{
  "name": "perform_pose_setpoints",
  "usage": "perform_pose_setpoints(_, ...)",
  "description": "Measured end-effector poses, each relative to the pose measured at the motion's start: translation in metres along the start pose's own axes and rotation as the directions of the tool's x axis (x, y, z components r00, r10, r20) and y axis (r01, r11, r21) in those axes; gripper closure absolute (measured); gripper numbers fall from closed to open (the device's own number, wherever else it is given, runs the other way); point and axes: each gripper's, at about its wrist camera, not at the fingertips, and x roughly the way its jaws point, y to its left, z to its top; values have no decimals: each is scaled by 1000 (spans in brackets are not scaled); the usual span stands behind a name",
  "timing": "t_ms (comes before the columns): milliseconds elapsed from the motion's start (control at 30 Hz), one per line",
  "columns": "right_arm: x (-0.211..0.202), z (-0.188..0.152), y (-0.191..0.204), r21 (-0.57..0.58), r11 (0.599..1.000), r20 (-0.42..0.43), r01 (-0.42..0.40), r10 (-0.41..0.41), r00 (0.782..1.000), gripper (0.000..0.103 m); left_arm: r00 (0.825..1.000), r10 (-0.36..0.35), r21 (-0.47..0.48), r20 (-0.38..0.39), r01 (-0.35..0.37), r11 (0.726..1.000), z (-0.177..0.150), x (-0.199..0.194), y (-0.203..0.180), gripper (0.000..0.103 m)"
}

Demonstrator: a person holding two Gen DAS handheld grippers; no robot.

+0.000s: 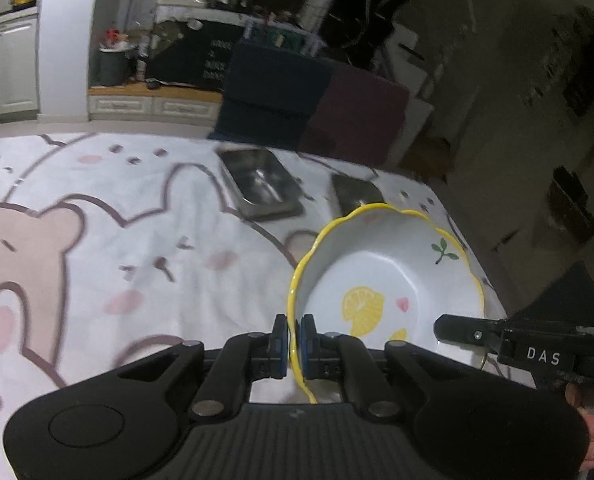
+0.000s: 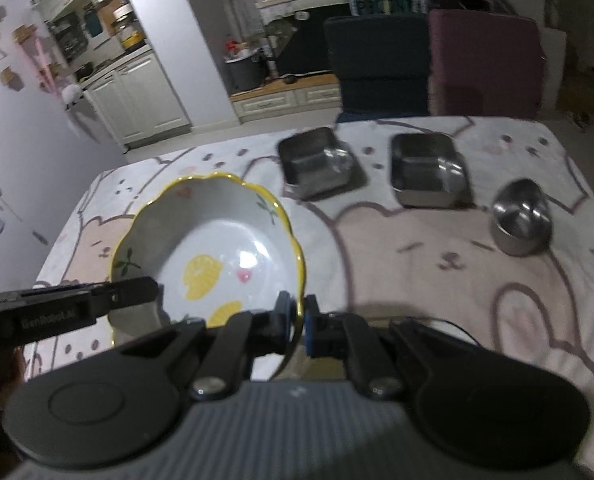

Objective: Organize plates and bowls
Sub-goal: 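Lift the lemon bowl with both grippers and carry it over the cream bowl, then lower the lemon bowl into the cream bowl with both grippers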

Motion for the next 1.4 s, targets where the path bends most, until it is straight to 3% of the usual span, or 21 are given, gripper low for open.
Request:
perform_pose_setpoints(267,-13,-28,-53,57,996,-31,71,-69,997,95,994,-45,47,-104,50,998,-23,40,-42,97)
perform_pose_setpoints(633,-1,-55,-103,128,987,-136,97,-80,988,95,974,-40,62,-221,55,997,-54,81,-67,95)
perform_pose_setpoints(1133,29,-64,-109,133,985,-250,107,-71,966,94,953,-1,67,-302,22,998,-70,102,-58,94)
perform_pose_setpoints(1400,35,-67,-107,130,984,-266,123,-84,960,93,953,6,85,-302,21,996,-70,101,-59,94)
